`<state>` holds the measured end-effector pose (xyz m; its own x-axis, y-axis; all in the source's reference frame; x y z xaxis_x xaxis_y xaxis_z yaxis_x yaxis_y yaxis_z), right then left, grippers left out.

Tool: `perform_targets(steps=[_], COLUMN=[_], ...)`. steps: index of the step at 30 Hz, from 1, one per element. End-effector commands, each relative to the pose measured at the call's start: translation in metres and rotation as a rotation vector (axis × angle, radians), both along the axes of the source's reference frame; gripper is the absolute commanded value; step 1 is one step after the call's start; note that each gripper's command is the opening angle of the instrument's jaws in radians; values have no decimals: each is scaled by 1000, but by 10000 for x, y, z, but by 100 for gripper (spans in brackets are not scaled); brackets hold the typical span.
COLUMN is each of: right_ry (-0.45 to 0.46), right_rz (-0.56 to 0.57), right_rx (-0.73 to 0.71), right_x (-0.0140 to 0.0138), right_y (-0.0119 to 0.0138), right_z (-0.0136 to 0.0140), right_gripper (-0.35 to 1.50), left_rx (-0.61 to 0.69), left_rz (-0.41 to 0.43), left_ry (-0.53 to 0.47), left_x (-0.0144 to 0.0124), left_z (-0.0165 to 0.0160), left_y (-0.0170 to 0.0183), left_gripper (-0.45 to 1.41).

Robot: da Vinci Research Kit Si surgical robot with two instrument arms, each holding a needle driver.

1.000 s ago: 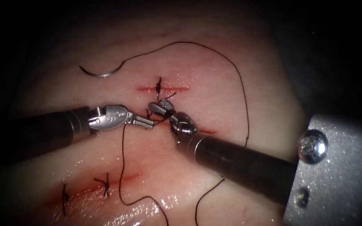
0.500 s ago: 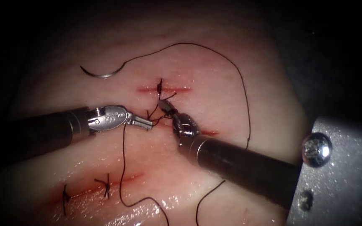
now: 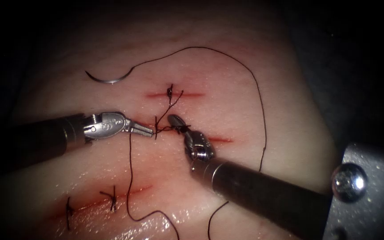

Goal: Wound Closure

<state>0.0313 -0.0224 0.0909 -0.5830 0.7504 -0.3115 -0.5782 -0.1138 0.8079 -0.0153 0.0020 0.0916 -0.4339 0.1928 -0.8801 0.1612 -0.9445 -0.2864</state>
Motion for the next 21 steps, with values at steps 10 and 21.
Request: perform_targets(steps=[10, 21], right_ry=[-83, 56], right_rz=[144, 252], right_rx=[-53, 45], right_x=[-6, 0], right_y=[23, 48], right_z=[-6, 31], right_gripper=[115, 120], left_rx=[-1, -2], left_rz=[-14, -12], left_ry=[3, -7], left_x=[-19, -27], left_z=[7, 9], left_y=[4, -3], left_gripper=[-45, -45])
